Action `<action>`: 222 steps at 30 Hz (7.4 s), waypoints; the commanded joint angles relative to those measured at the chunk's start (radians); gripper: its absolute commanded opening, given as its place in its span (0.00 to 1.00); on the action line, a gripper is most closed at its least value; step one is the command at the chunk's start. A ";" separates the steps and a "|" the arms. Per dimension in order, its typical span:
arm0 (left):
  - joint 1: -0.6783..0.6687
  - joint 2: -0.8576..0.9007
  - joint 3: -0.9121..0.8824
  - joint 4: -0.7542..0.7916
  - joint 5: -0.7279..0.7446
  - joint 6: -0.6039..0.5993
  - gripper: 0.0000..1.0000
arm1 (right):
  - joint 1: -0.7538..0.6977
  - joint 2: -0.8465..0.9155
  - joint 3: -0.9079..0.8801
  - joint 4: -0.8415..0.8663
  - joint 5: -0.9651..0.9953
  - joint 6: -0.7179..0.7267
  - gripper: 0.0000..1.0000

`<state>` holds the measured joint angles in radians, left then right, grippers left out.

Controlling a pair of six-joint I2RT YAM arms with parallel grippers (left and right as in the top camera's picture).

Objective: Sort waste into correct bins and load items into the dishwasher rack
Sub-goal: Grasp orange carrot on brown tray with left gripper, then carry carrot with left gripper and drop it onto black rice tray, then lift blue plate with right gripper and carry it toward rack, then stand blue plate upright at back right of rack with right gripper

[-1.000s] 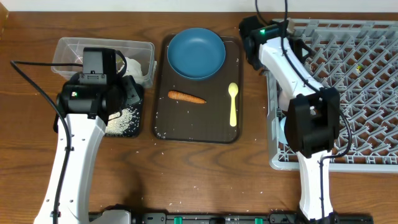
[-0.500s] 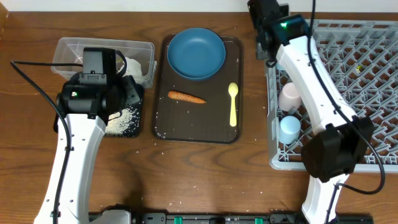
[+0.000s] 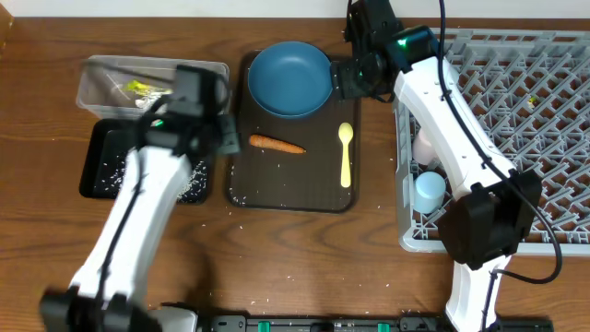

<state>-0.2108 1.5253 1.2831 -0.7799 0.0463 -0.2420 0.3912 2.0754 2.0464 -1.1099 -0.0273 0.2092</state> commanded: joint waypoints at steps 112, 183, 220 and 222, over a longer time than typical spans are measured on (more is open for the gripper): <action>0.456 -0.201 -0.106 0.166 -0.133 -0.396 0.65 | -0.012 0.082 0.000 0.274 0.053 0.271 0.01; -0.061 -0.194 -0.106 0.130 0.085 -0.223 0.93 | -0.657 -0.170 -0.491 1.111 0.681 -1.333 0.01; -0.061 -0.194 -0.106 0.130 0.085 -0.223 0.93 | -0.507 -0.154 -0.490 0.880 0.707 -0.994 0.98; -0.061 -0.194 -0.106 0.130 0.085 -0.223 0.93 | -0.499 -0.176 -0.490 0.895 0.699 -0.946 0.99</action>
<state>-0.2703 1.3319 1.1568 -0.6495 0.1318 -0.4721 -0.1024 1.9327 1.5574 -0.2268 0.6697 -0.8398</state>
